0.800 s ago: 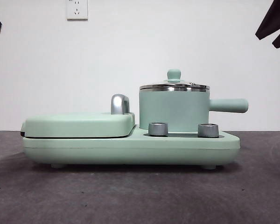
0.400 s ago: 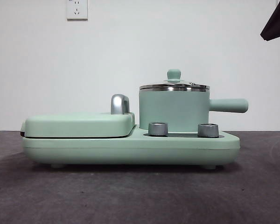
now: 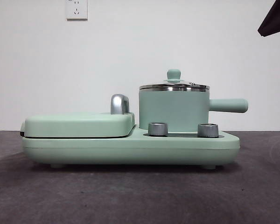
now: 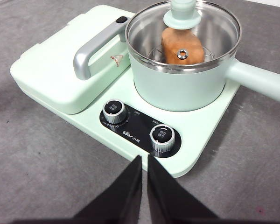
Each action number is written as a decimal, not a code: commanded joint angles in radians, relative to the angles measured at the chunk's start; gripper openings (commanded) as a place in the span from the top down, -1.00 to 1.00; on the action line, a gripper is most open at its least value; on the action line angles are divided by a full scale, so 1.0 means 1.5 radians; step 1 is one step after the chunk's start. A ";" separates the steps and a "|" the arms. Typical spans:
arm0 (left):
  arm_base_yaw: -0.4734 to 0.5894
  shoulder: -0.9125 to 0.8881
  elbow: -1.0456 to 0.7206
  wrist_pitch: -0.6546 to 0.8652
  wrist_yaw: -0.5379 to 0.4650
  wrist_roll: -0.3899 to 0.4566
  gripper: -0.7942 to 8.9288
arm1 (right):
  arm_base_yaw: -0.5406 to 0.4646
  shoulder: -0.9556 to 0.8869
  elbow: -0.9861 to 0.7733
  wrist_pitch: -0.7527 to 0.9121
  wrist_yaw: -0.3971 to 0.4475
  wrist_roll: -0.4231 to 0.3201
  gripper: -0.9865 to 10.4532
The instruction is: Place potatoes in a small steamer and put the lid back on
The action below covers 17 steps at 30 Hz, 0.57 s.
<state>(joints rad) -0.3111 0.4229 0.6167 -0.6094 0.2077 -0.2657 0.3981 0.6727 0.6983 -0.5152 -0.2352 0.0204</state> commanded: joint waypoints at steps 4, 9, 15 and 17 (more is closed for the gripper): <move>0.063 -0.073 -0.110 0.122 -0.017 0.084 0.82 | 0.004 0.003 0.002 0.007 0.000 0.002 0.80; 0.126 -0.172 -0.241 0.230 -0.081 0.084 0.82 | 0.004 0.003 0.002 0.008 -0.001 0.002 0.80; 0.175 -0.258 -0.341 0.272 -0.097 0.083 0.82 | 0.004 0.003 0.002 0.008 -0.001 0.002 0.80; 0.183 -0.282 -0.365 0.284 -0.097 0.083 0.82 | 0.004 0.003 0.002 0.008 0.000 0.002 0.80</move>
<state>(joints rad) -0.0391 0.0105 0.0727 -0.2066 0.0643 -0.1520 0.3981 0.6727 0.6983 -0.5144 -0.2352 0.0204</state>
